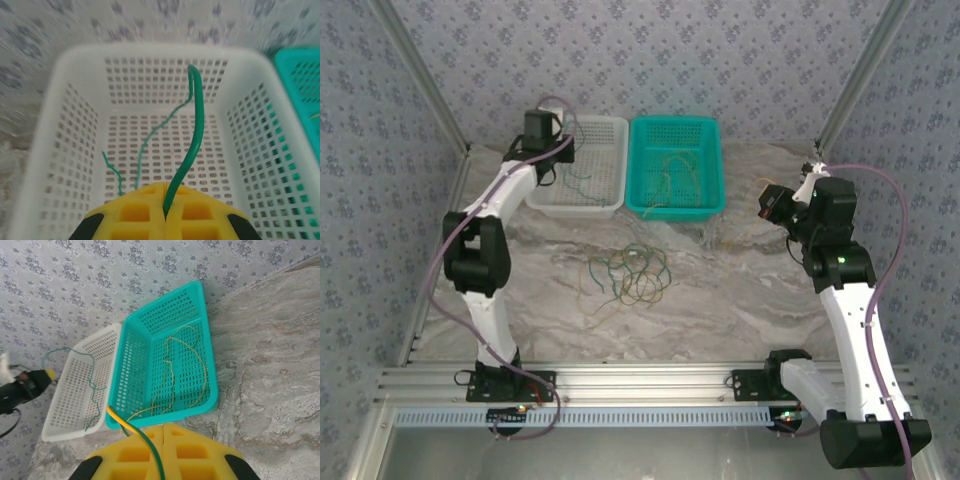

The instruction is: Untangle the cables

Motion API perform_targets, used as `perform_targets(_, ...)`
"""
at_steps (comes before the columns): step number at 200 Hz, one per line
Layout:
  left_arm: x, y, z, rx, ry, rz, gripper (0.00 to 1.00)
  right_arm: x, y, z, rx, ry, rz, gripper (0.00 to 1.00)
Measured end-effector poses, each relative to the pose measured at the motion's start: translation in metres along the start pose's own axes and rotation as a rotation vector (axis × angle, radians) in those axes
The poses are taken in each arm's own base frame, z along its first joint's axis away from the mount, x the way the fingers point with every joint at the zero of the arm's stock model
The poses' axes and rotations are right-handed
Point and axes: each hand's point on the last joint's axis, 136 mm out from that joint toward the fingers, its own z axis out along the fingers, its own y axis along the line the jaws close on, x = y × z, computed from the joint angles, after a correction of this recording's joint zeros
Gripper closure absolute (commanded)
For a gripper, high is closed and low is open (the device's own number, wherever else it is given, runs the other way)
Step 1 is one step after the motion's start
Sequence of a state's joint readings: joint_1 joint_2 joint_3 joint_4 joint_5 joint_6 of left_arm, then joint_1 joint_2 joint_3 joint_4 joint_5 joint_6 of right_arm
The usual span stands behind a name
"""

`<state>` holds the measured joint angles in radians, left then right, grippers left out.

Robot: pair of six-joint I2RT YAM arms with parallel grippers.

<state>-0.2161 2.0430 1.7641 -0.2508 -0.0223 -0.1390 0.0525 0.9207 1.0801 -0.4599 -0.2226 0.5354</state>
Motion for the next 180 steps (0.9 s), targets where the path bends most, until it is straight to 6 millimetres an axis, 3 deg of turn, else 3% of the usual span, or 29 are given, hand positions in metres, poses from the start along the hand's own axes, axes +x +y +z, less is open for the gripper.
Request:
perform_targets(43,0.033,-0.022,0.059,-0.015,0.216,-0.019,1.00,0.003,0.004,0.001,-0.008,0.006,-0.006,1.00)
perform_targets(95,0.104,-0.014,0.081,-0.068,0.433,-0.089,1.00,0.006,0.006,0.004,-0.012,0.020,-0.012,1.00)
perform_targets(112,0.113,-0.013,0.083,-0.071,0.457,-0.106,1.00,0.008,0.007,0.006,-0.015,0.028,-0.014,1.00)
perform_targets(180,0.115,-0.017,0.087,-0.058,0.463,-0.133,1.00,0.016,0.008,0.018,-0.010,0.060,-0.019,1.00)
